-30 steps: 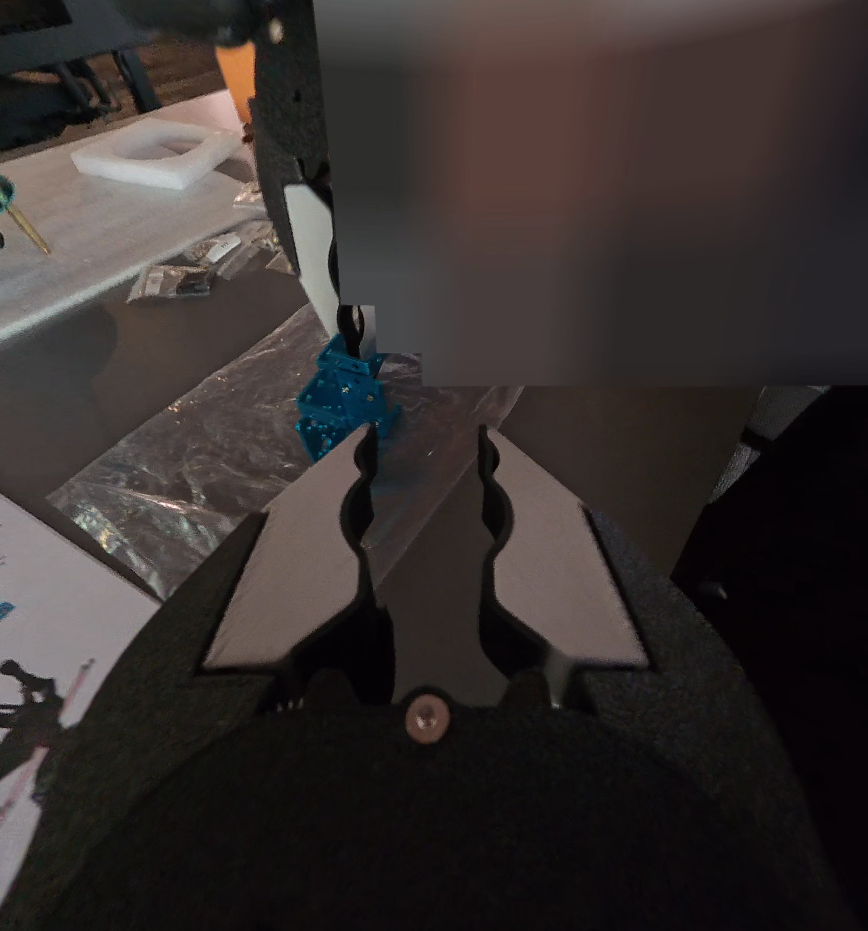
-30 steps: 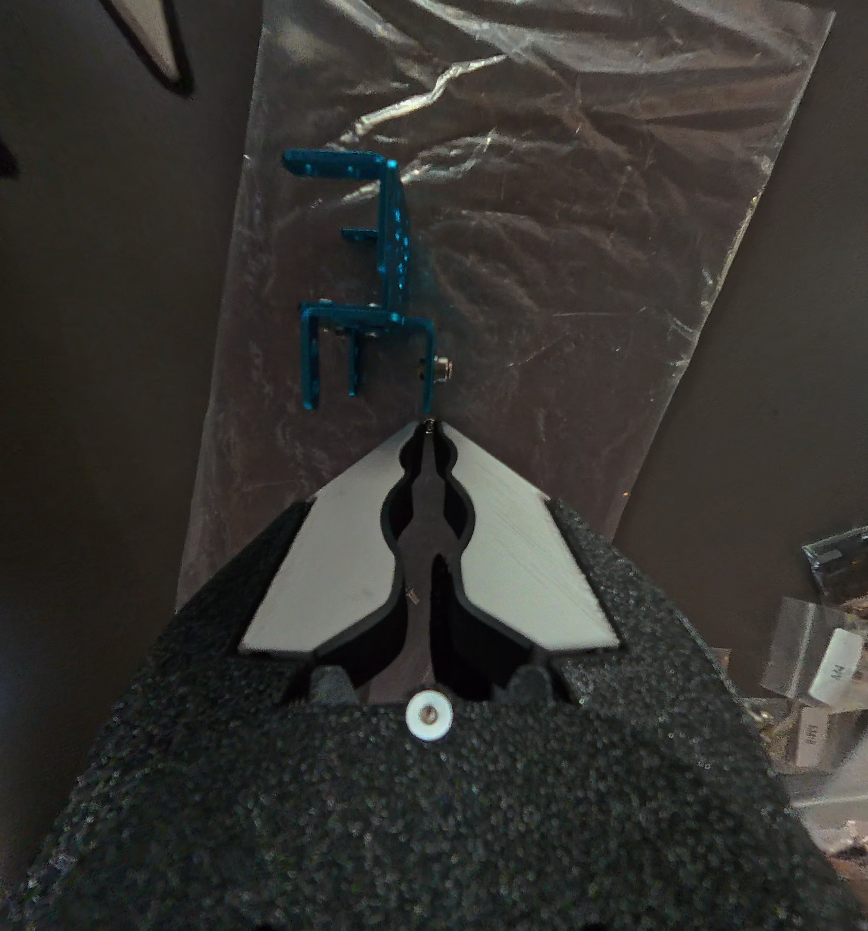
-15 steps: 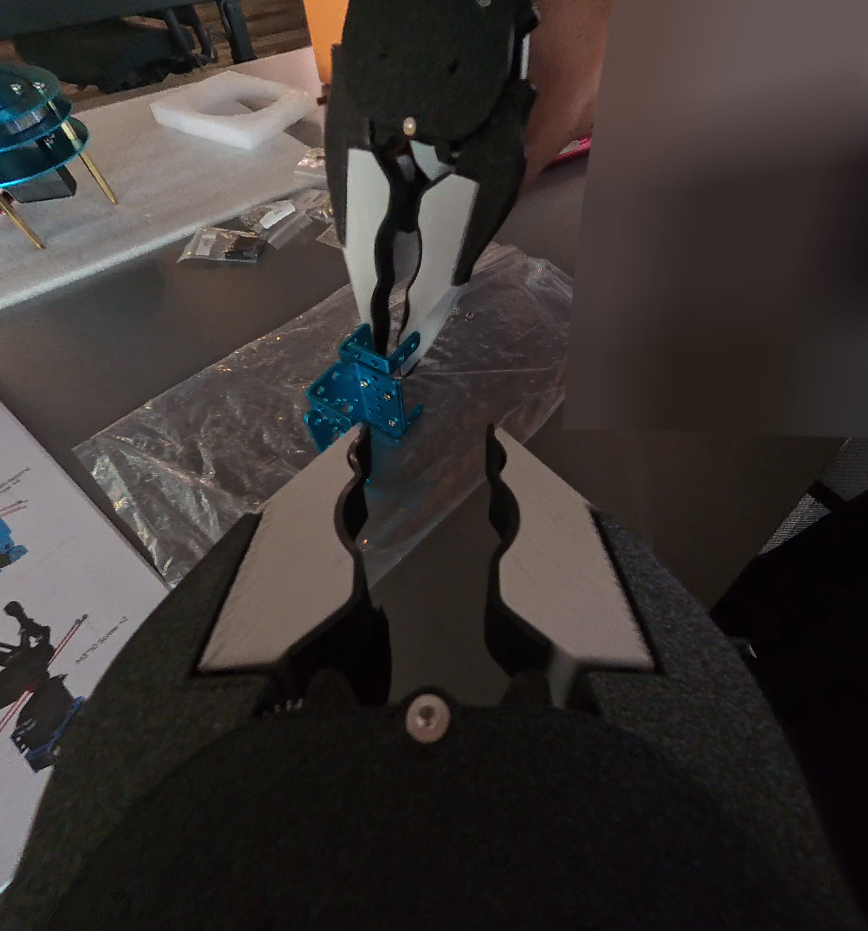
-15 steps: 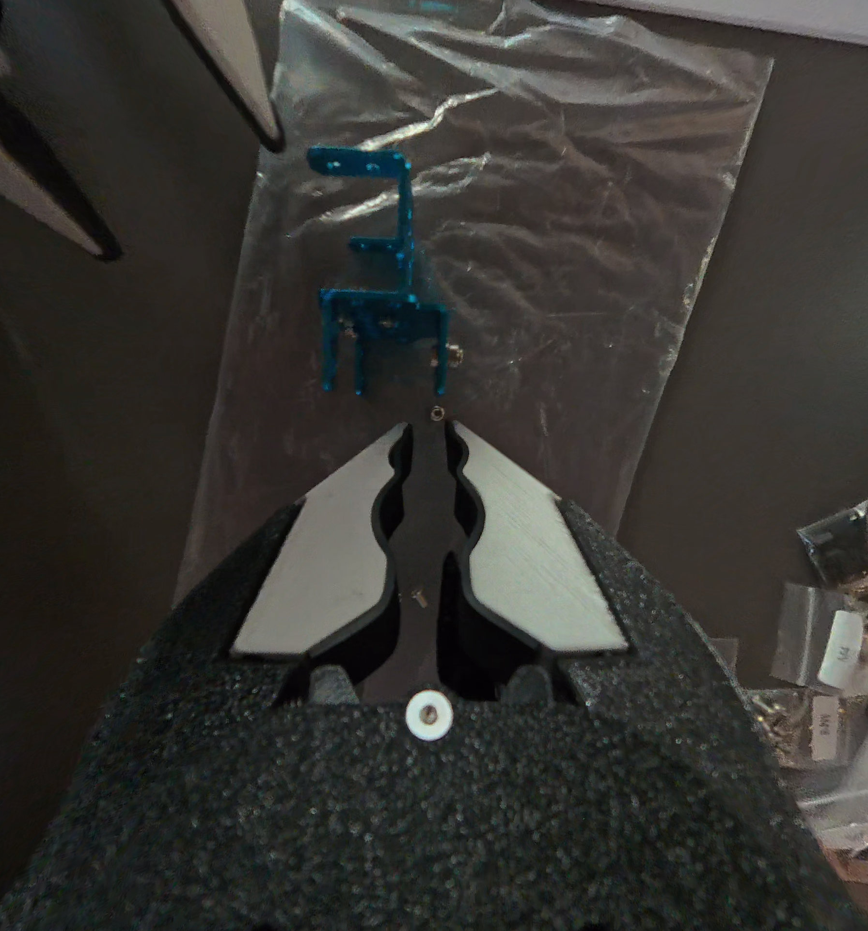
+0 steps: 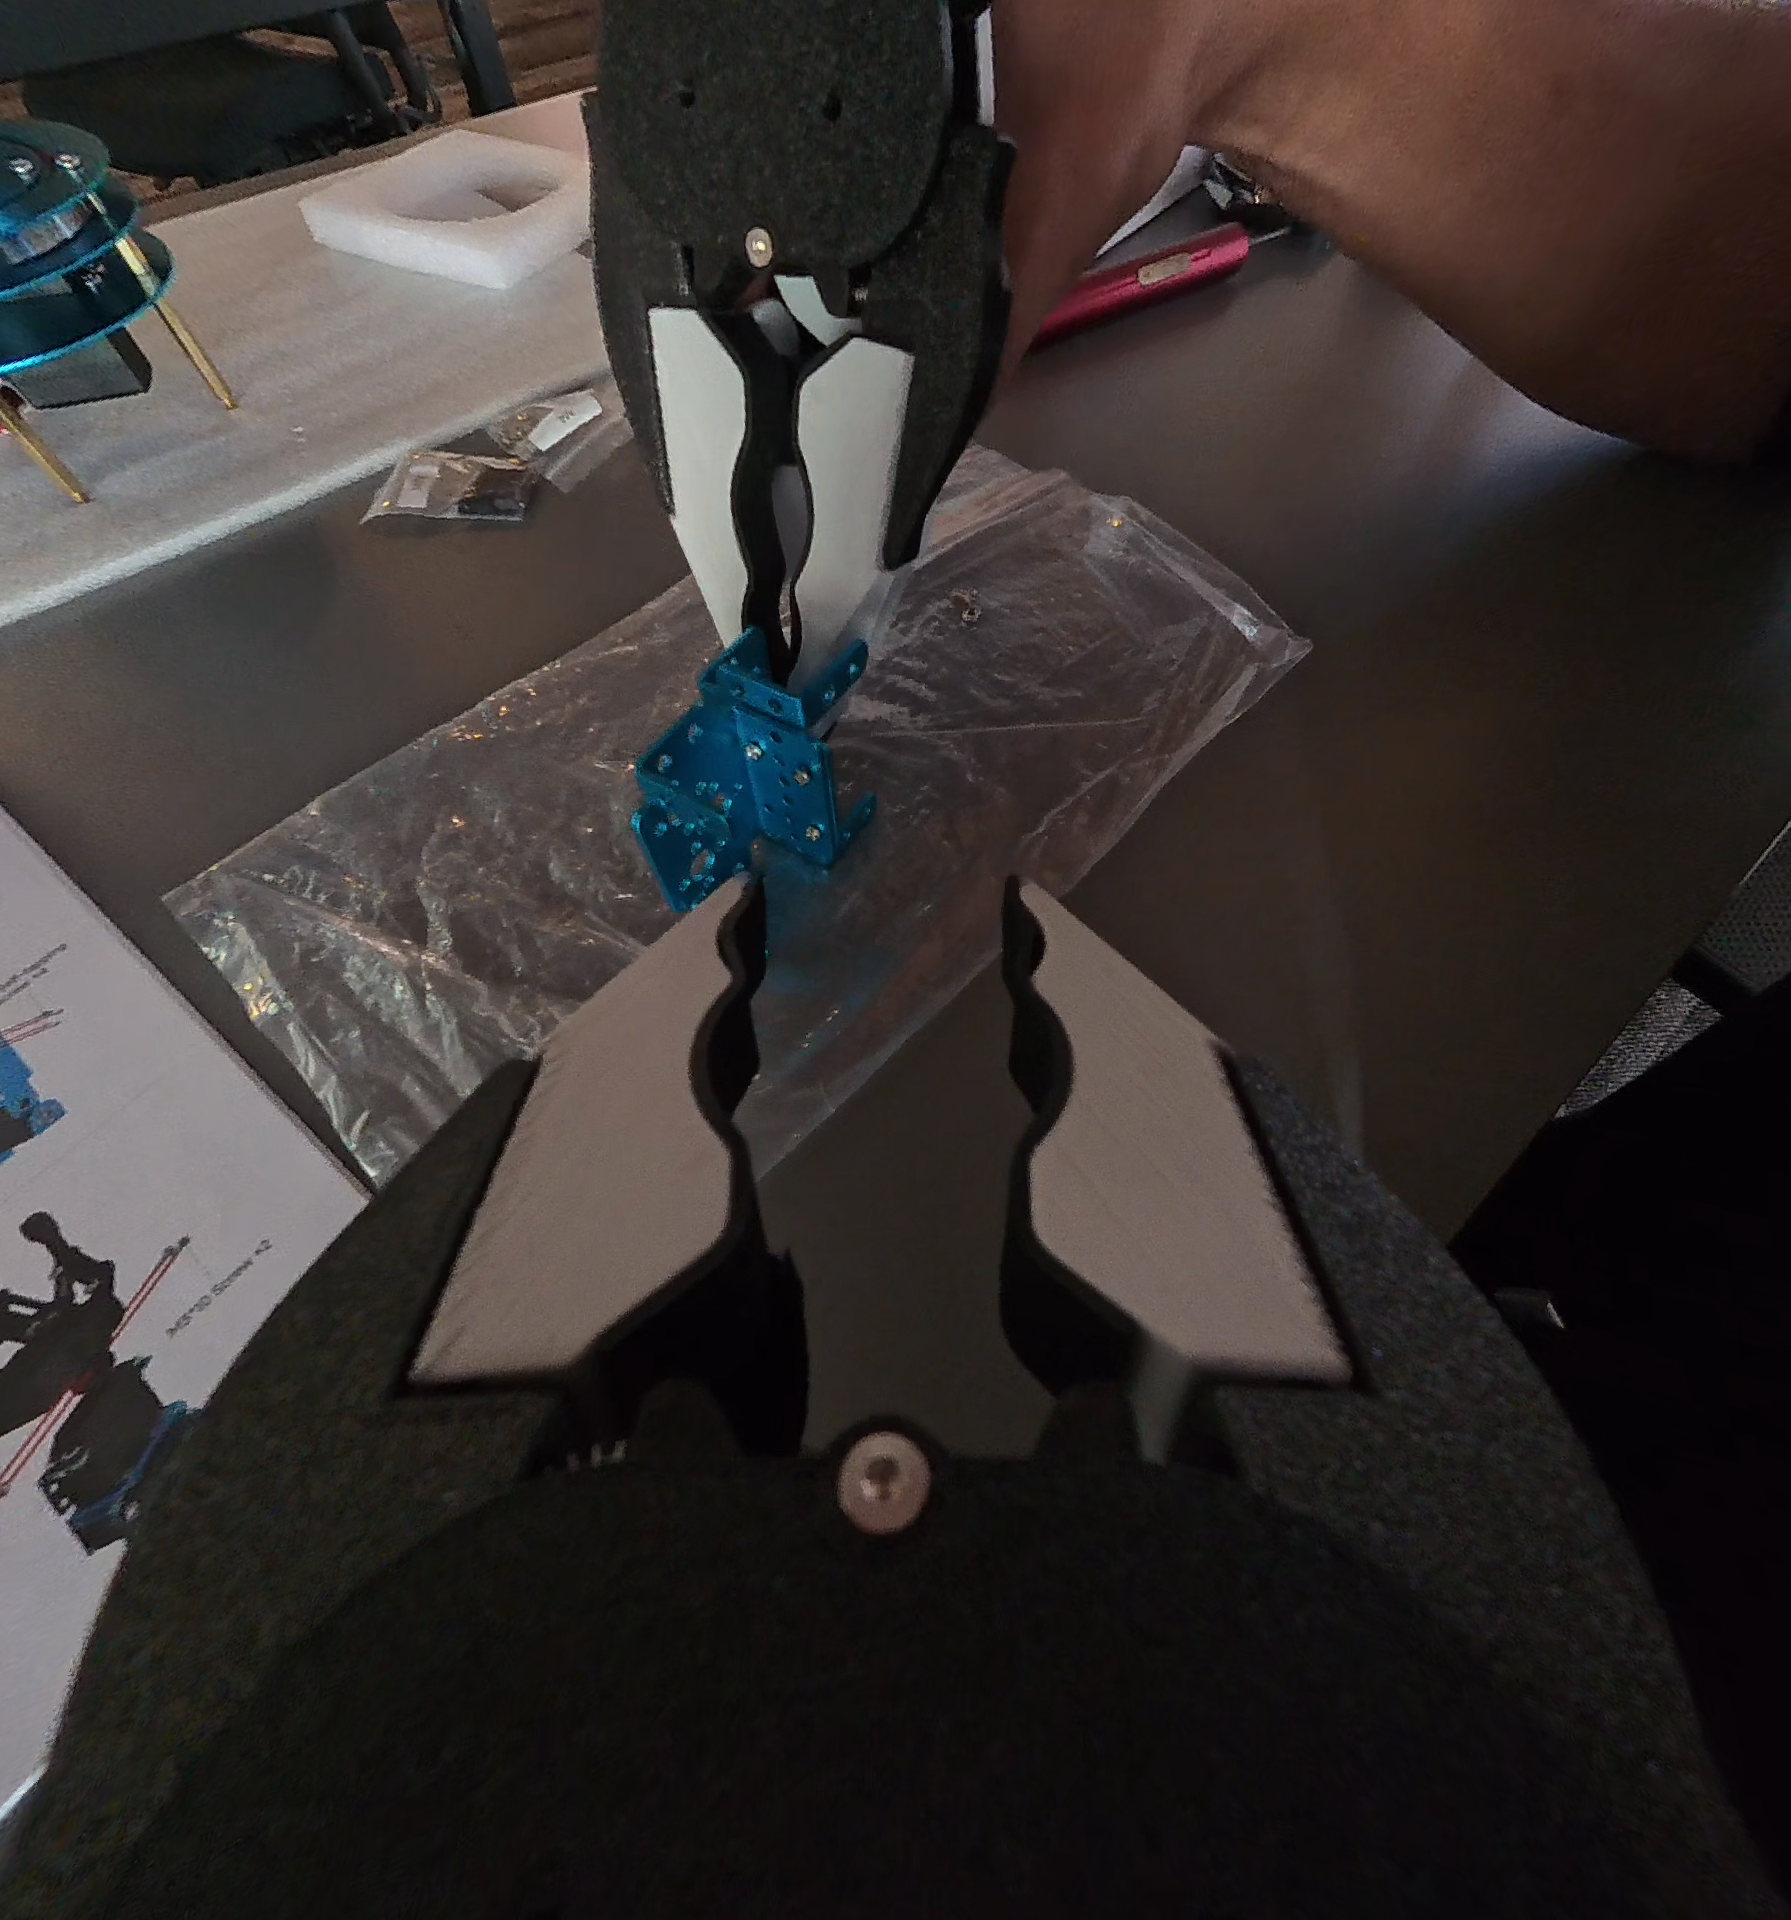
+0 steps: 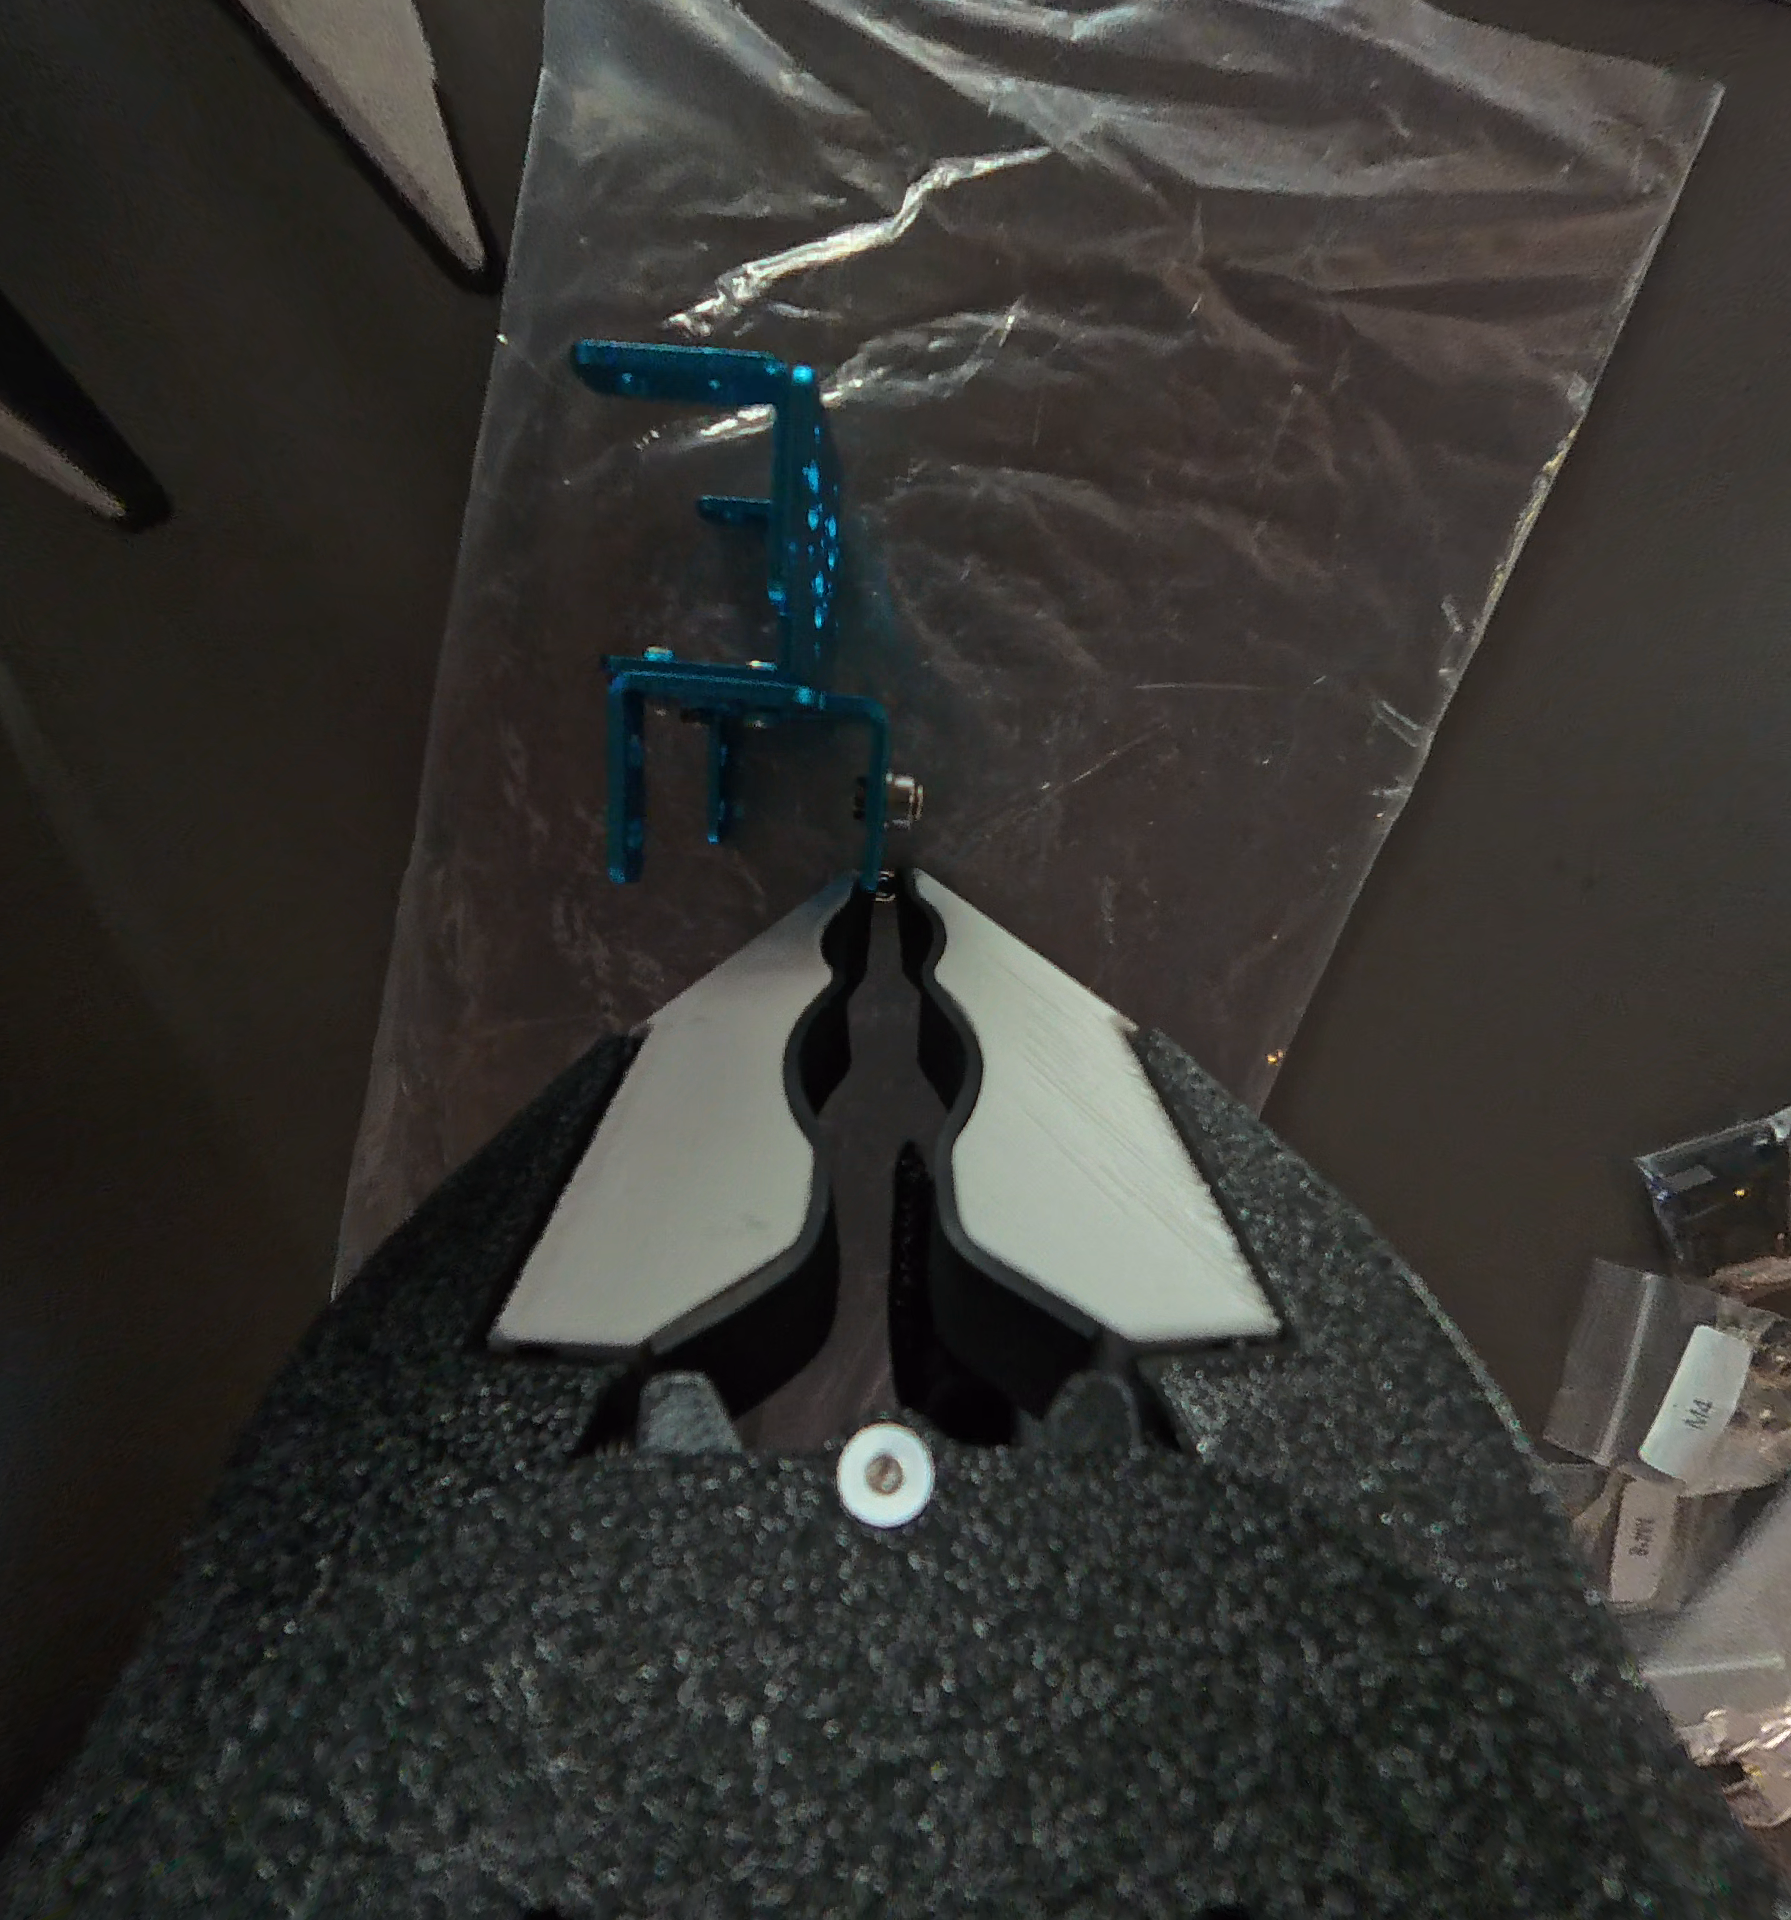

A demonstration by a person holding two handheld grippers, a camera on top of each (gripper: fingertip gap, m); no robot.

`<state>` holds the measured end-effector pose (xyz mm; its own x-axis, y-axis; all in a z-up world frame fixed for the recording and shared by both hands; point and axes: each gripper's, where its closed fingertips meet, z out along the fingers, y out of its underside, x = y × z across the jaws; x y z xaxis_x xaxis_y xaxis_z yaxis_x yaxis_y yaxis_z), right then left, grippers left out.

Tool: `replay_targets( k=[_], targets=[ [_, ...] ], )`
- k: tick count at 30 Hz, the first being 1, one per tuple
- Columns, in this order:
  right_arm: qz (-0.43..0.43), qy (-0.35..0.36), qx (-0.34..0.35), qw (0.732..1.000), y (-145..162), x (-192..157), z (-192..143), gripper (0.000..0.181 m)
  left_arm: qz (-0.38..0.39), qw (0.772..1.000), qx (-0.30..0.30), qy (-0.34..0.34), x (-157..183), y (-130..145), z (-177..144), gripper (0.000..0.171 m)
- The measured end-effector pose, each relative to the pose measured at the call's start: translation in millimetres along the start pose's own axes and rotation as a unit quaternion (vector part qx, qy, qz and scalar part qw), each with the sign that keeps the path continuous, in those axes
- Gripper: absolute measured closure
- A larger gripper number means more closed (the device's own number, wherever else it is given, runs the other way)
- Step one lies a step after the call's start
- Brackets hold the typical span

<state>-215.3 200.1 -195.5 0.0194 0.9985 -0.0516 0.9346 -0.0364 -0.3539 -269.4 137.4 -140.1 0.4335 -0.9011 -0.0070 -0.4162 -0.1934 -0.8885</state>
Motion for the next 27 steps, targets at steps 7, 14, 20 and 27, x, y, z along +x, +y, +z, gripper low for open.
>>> replay_targets(
  k=[7, 14, 20, 27],
  targets=[
    [0.019, -0.016, 0.038, 0.999, 11, -18, -26, 0.178, -0.004, 1.0, 0.004, 0.012, 4, -4, 2, 0.126],
    [-0.003, -0.01, 0.014, 1.0, 31, -55, -16, 0.18, -0.017, 0.999, -0.022, 0.022, 11, 2, 18, 0.114],
    [0.005, 0.004, 0.142, 0.99, -3, -45, -22, 0.181, -0.069, 0.996, -0.015, 0.053, 17, -5, 31, 0.099],
    [0.031, -0.025, 0.105, 0.994, 7, -62, -12, 0.171, -0.034, 0.998, -0.037, 0.044, 24, -1, 29, 0.098]
  ],
)
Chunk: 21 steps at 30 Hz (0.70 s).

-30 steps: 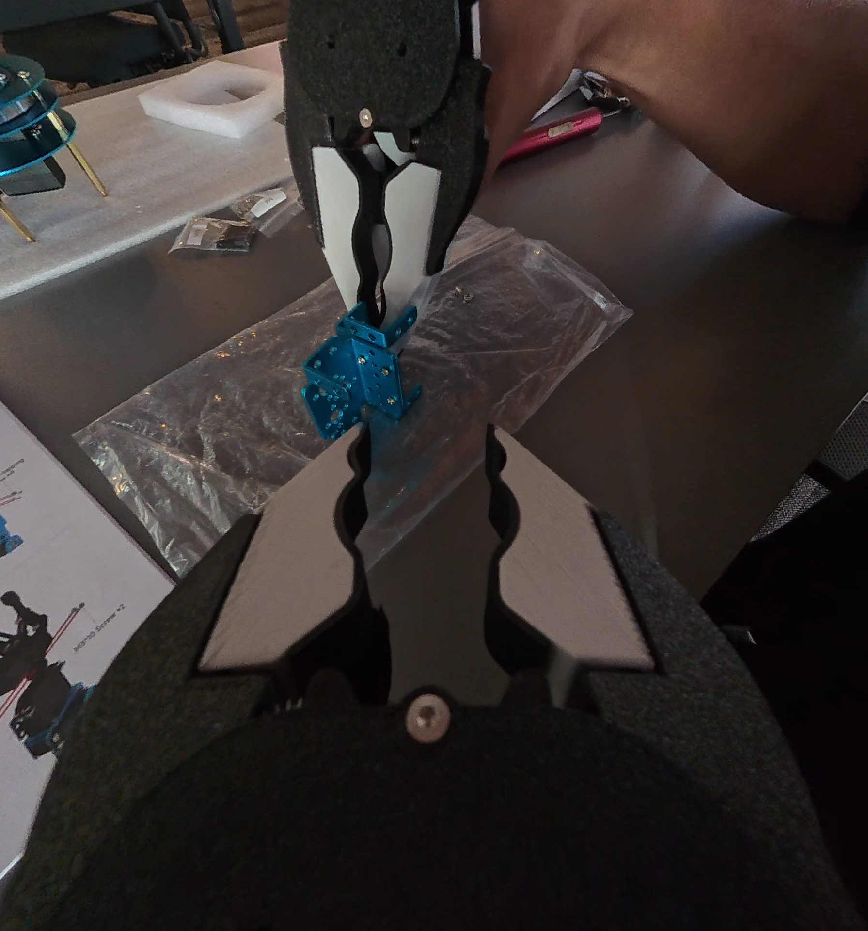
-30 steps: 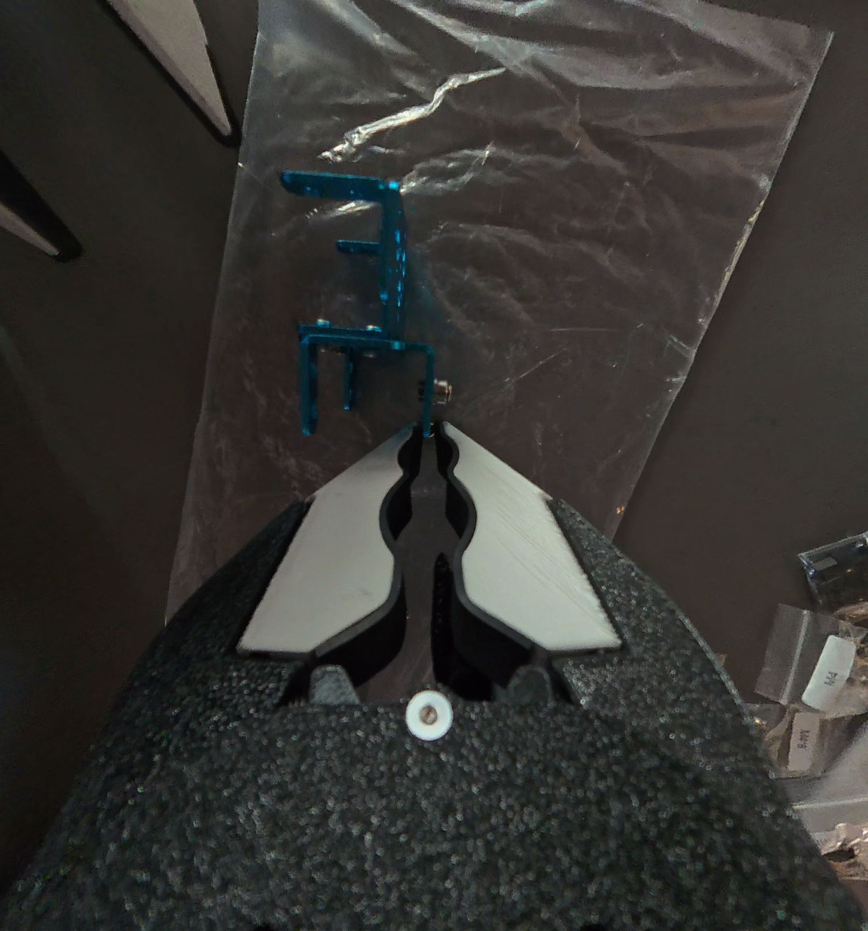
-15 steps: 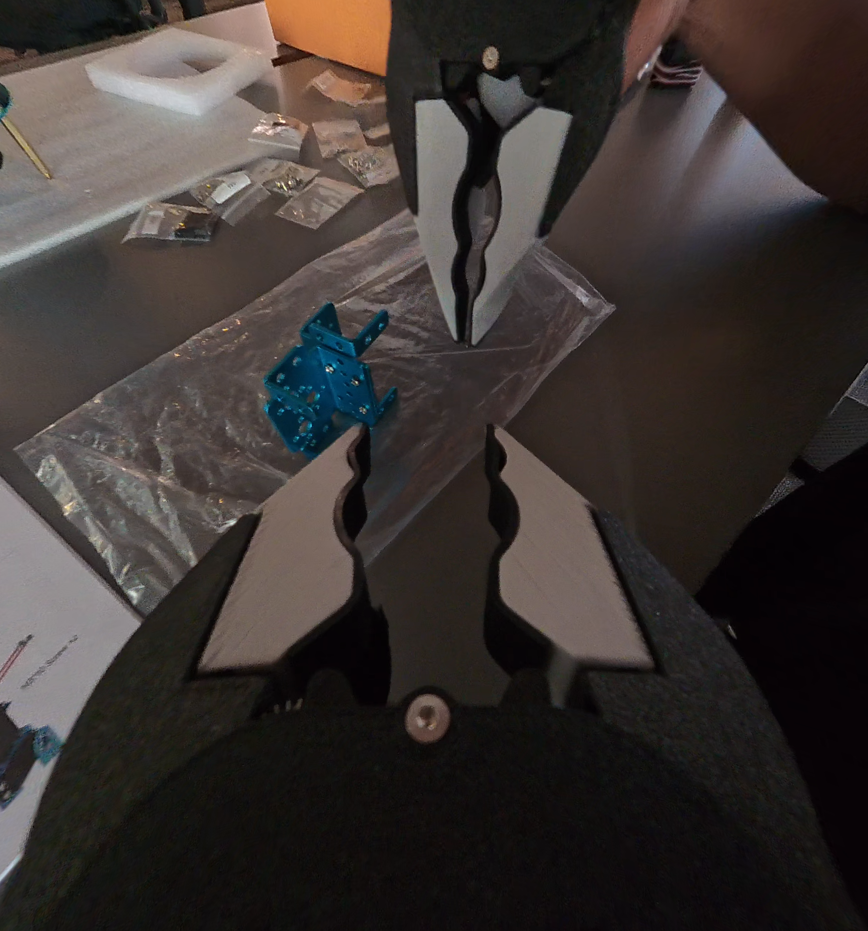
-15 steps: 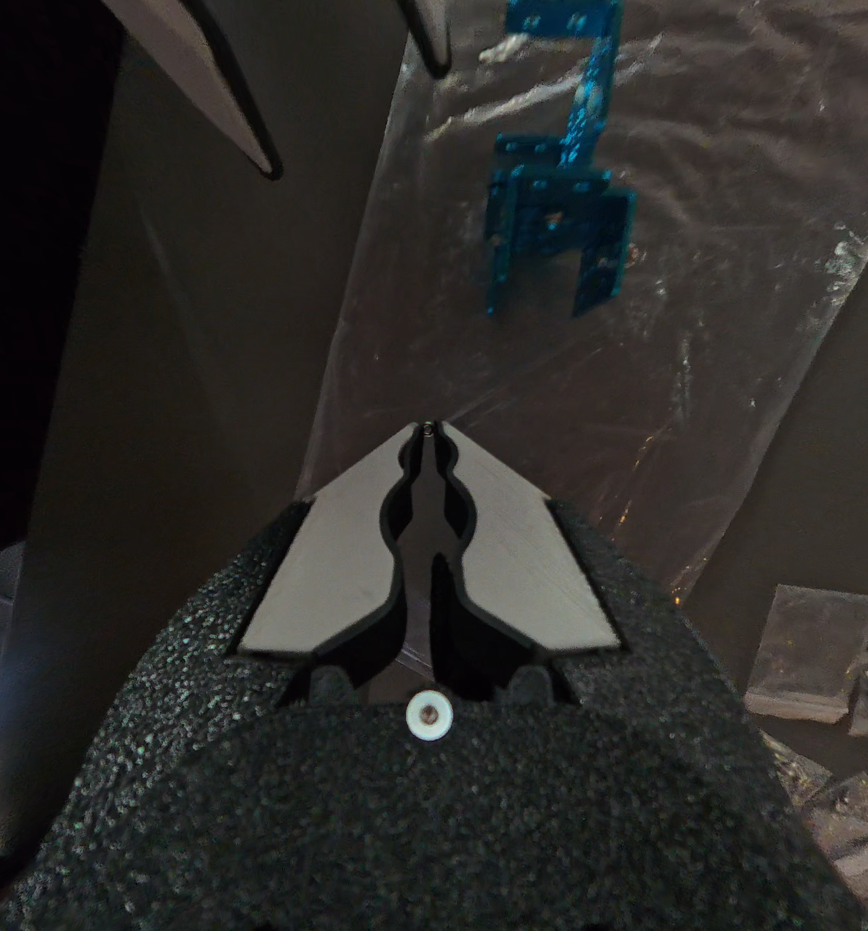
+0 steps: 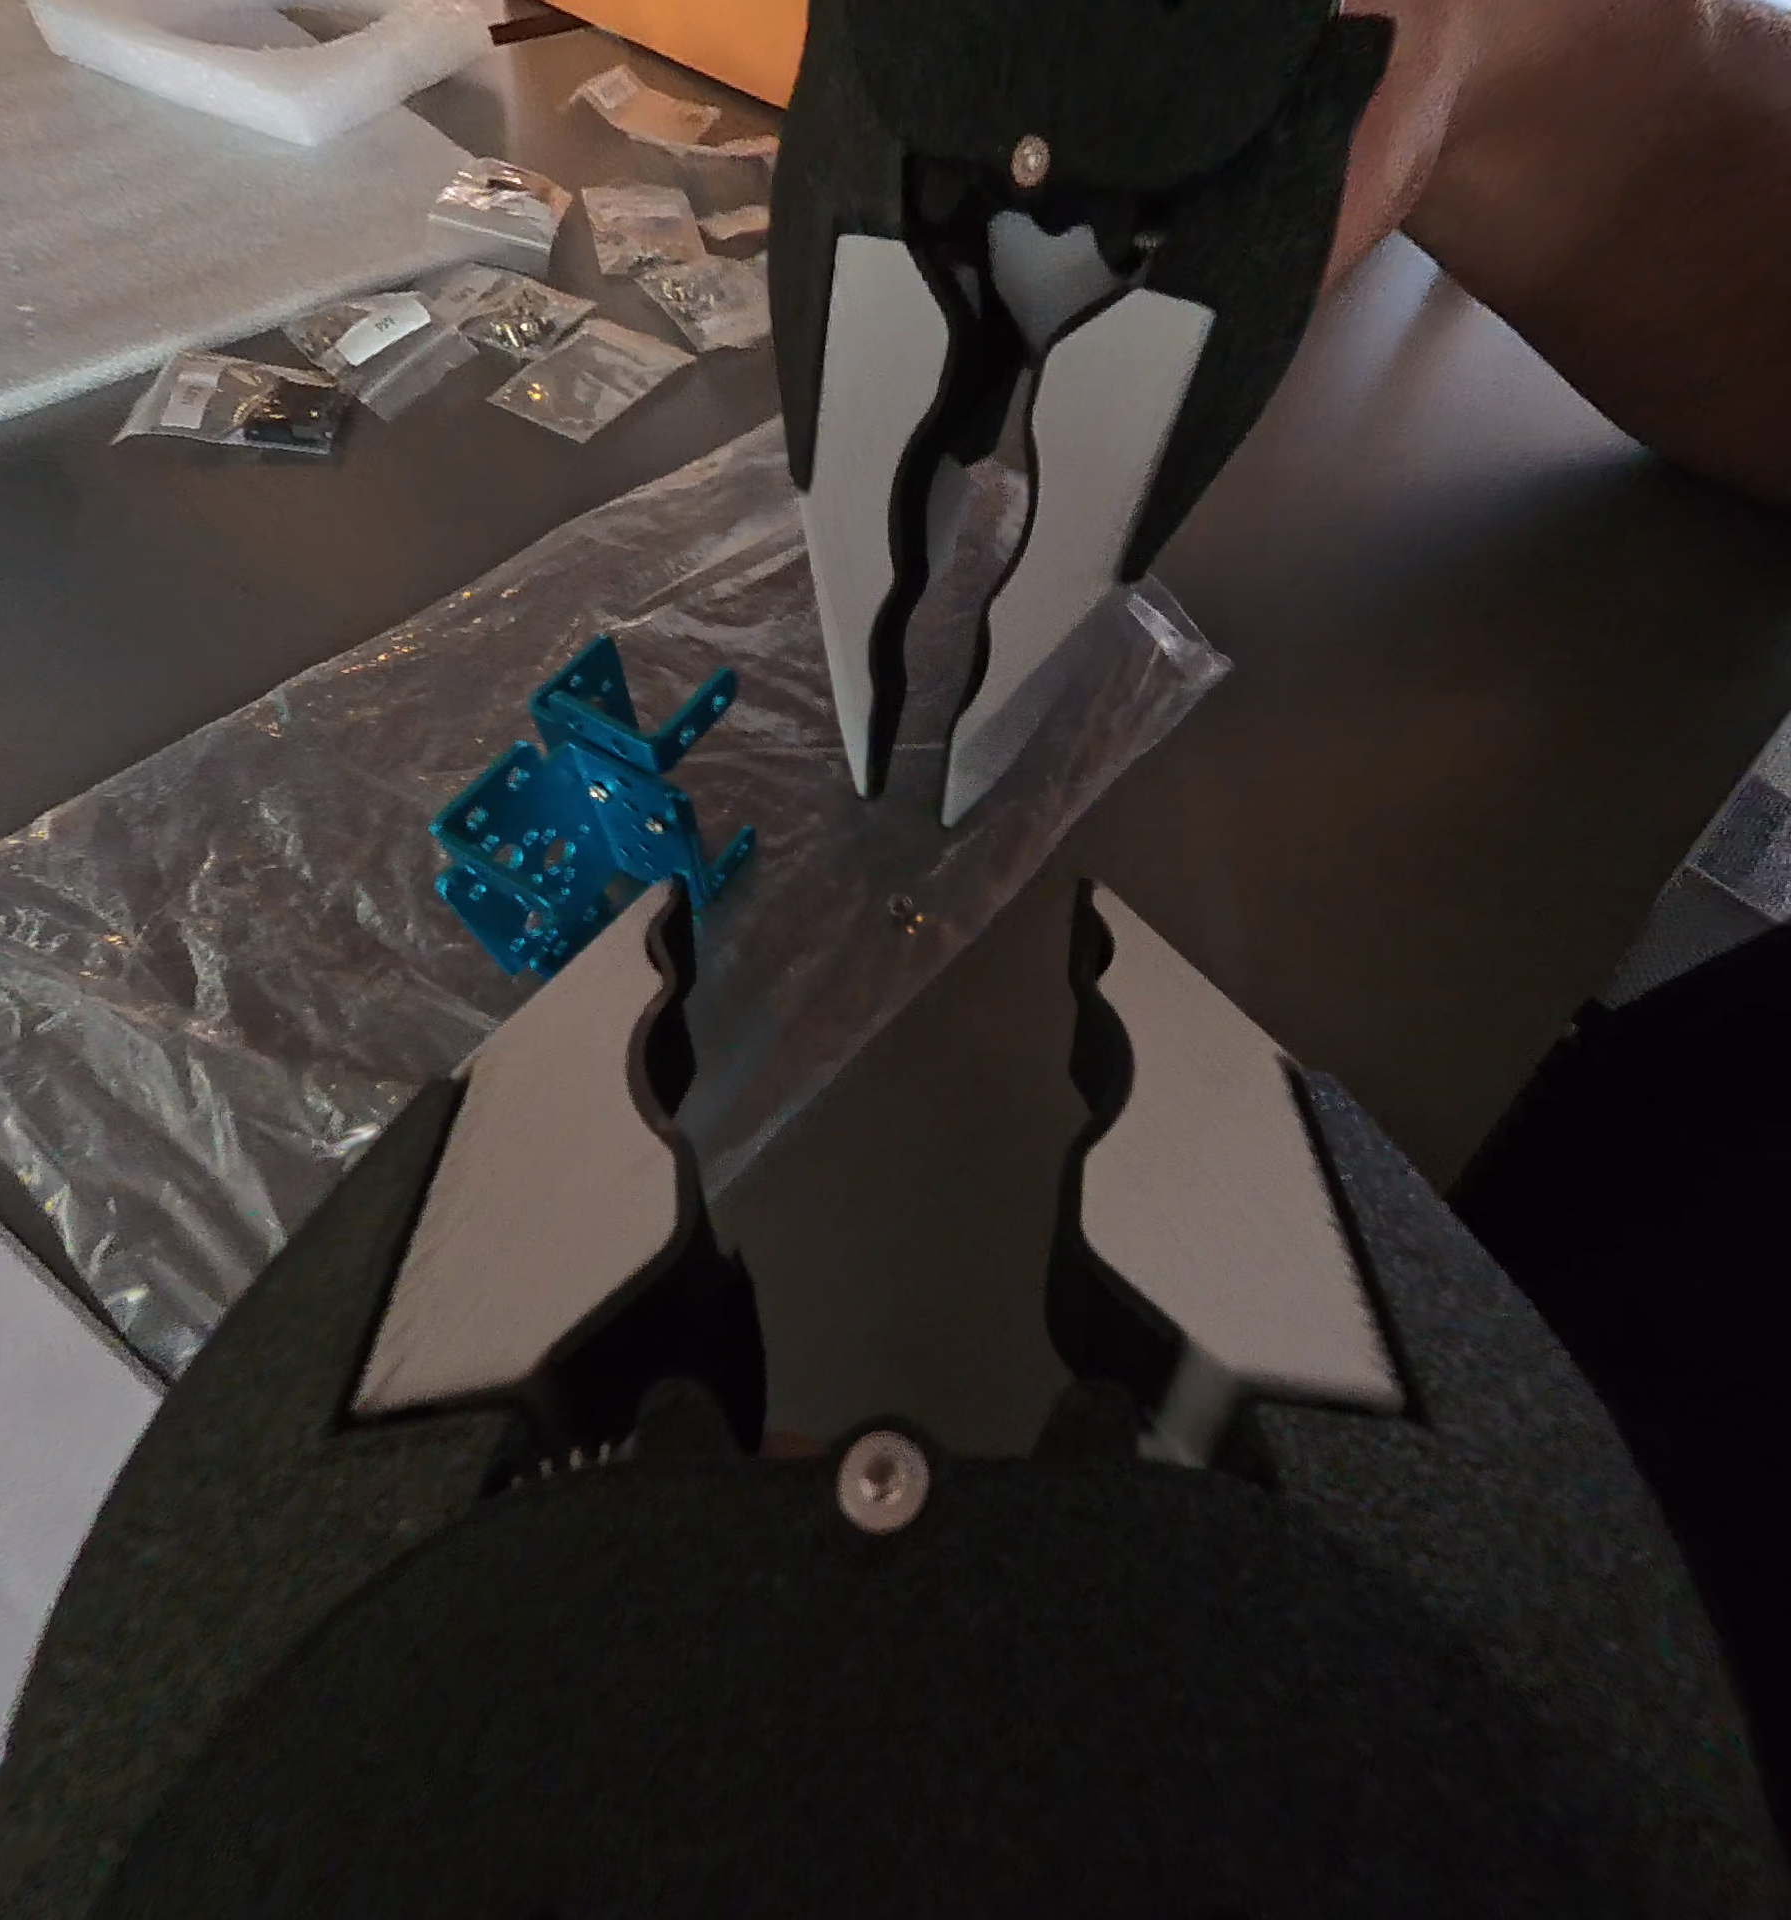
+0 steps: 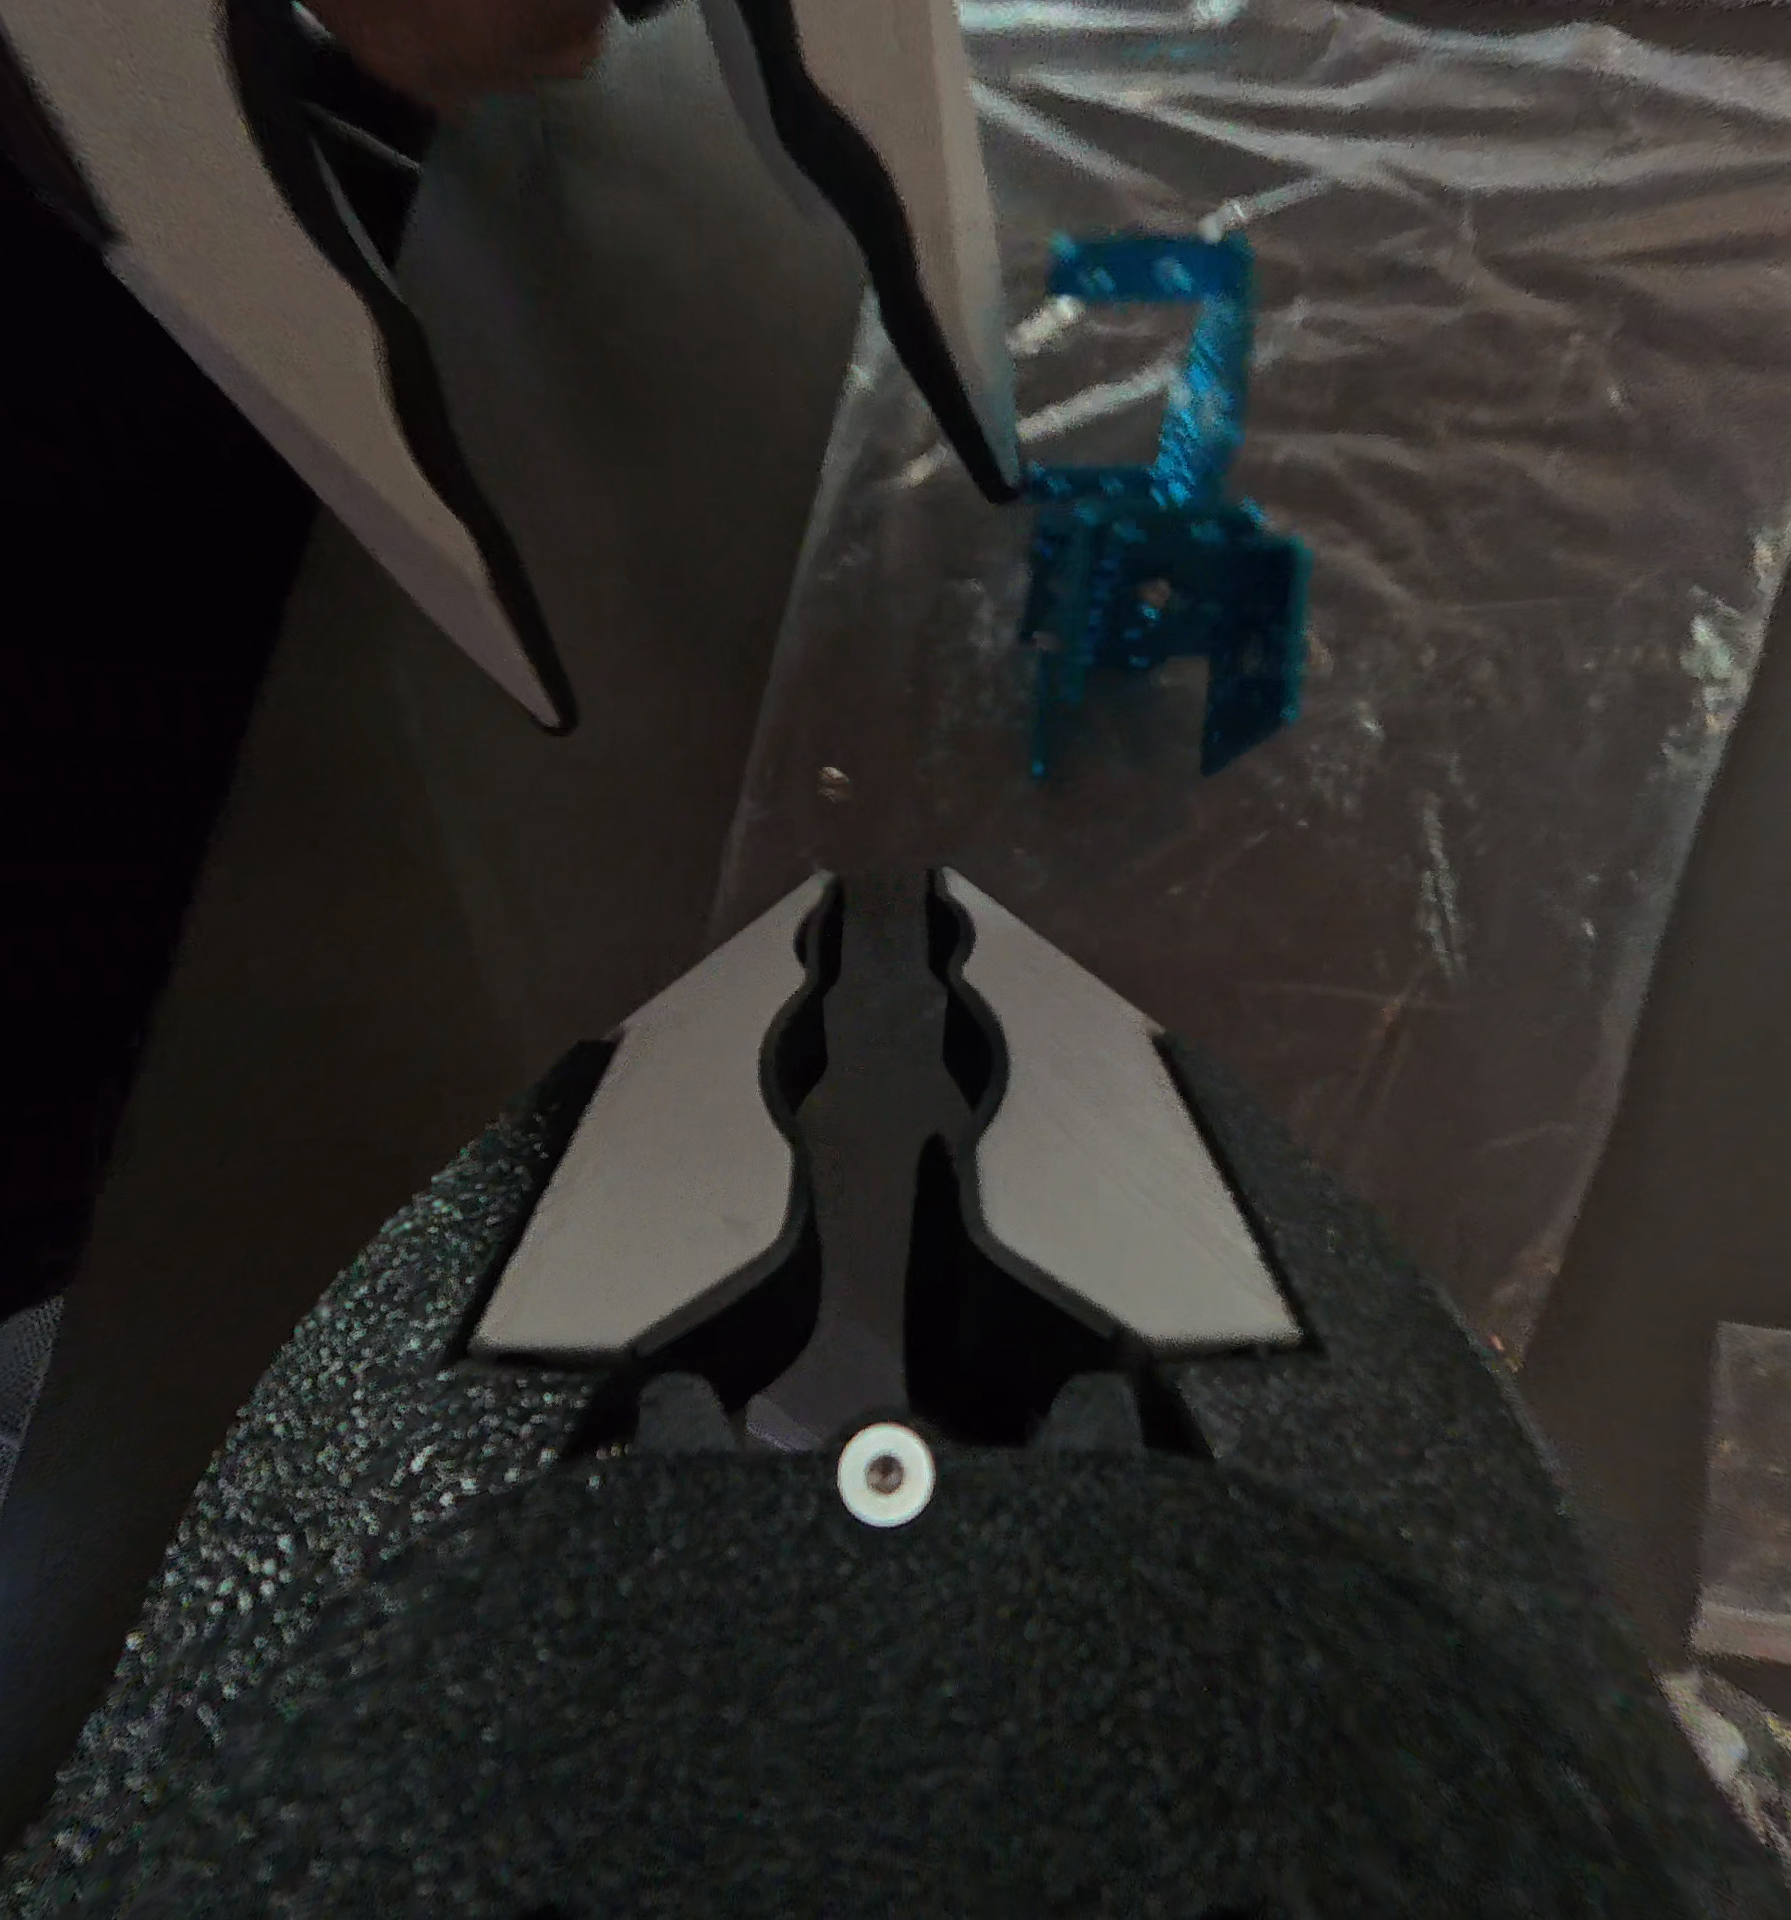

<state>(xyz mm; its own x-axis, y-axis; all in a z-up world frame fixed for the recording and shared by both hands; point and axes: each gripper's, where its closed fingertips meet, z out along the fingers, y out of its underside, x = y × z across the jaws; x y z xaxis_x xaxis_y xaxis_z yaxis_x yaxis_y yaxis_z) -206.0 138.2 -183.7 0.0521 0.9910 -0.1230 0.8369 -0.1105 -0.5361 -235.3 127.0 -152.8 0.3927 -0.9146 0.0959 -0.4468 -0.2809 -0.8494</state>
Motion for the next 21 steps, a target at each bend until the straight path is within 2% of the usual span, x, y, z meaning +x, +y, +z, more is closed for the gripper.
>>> replay_targets(
  k=[2, 6, 13, 21],
  targets=[
    [-0.027, -0.011, 0.001, 1.0, -8, -16, 7, 0.167, 0.007, 1.0, -0.002, 0.011, 5, 3, -6, 0.098],
    [-0.059, 0.027, -0.037, 0.997, -11, -15, 15, 0.169, 0.014, 1.0, -0.001, 0.006, 4, 8, -16, 0.098],
    [-0.033, 0.004, -0.09, 0.995, -9, -10, 20, 0.169, 0.019, 1.0, 0.006, 0.001, 4, 11, -25, 0.098],
    [-0.03, 0.029, -0.135, 0.99, -9, -5, 22, 0.177, 0.026, 1.0, 0.016, -0.006, 0, 10, -33, 0.098]
  ],
)
